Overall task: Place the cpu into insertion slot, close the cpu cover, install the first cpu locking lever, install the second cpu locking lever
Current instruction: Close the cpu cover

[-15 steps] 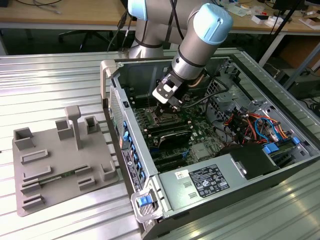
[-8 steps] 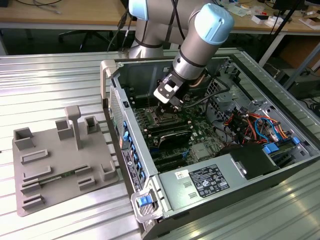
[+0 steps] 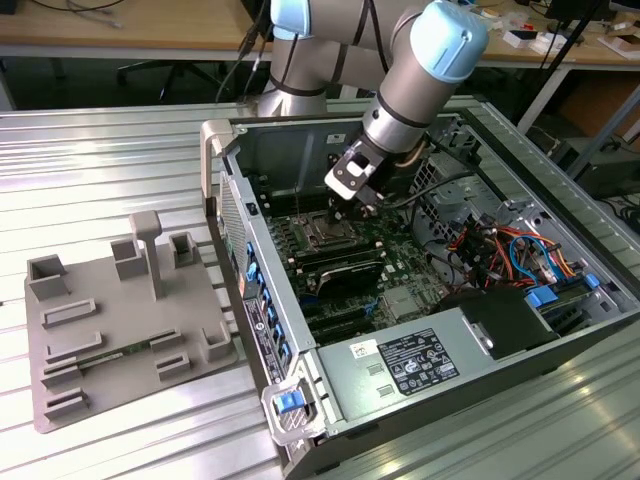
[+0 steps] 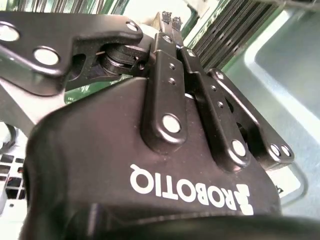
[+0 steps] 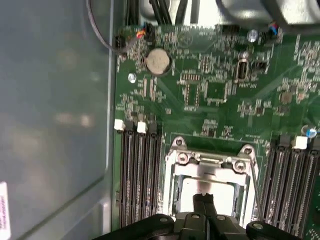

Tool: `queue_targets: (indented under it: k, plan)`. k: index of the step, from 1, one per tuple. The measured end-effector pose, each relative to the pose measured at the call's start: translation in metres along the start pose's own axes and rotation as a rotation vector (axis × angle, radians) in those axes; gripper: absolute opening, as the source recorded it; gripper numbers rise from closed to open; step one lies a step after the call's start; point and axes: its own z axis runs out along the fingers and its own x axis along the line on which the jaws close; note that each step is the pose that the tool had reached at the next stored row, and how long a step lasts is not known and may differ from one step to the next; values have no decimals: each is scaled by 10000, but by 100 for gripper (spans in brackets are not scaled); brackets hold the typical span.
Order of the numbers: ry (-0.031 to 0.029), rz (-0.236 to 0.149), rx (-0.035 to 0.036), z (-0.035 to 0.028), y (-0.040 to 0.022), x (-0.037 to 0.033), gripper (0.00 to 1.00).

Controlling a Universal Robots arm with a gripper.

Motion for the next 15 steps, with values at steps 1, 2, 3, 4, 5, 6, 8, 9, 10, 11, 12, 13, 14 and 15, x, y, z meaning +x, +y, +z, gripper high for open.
queue_targets:
  k: [1,2,3,4,5,6,8,9,10,11,12,13,14,15]
  plan:
    - [2,1,21,-38,16,2,11]
    - [4,3,26,-91,14,8,11]
    - [8,3,26,-115,10,10,11]
    - [11,1,25,-116,11,11,11]
    - [13,0,25,-117,11,11,11]
    - [13,0,26,-117,11,10,11]
    - [-32,-45,-423,-115,9,10,11]
    - [-53,-65,-639,-114,6,10,11]
    - [-60,-74,-720,-113,5,11,11]
    - [-60,-76,-735,-113,6,11,11]
    - [-63,-76,-745,-114,5,11,11]
    - [-64,-77,-754,-113,5,11,11]
    - [-64,-77,-759,-113,5,11,11]
    - [-66,-78,-767,-114,5,11,11]
